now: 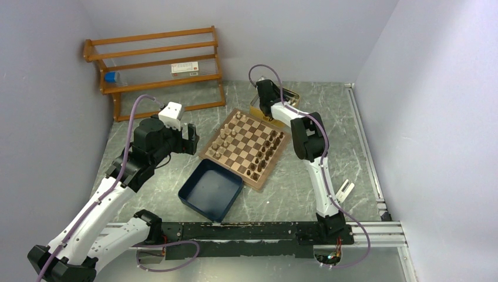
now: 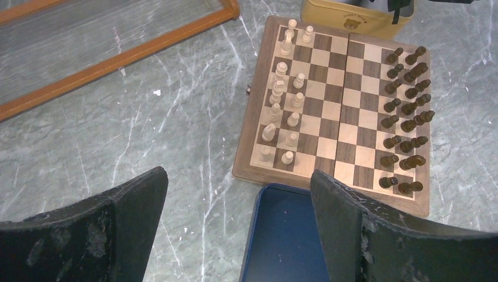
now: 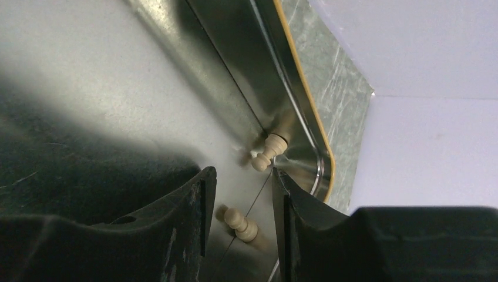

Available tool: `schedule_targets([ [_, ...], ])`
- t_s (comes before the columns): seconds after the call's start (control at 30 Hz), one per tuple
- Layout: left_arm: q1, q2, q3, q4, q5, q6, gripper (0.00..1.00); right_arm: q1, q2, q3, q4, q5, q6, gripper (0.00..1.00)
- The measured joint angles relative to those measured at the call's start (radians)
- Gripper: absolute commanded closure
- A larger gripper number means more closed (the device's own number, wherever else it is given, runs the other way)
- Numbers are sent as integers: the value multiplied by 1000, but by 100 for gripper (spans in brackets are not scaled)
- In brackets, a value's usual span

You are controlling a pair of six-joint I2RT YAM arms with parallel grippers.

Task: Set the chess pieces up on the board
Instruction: Pick up the chess piece from the storage box.

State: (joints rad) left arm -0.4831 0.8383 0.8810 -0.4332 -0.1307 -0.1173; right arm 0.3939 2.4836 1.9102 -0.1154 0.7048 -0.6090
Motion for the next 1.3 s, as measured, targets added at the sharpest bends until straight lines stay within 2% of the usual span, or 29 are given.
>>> schedule_targets([
  [0.37,0,0,0,0,0,0,5,-10,51,60,-26,47,-46,57],
  [1.3,0,0,0,0,0,0,5,-40,74,61,20,69,-117,63],
])
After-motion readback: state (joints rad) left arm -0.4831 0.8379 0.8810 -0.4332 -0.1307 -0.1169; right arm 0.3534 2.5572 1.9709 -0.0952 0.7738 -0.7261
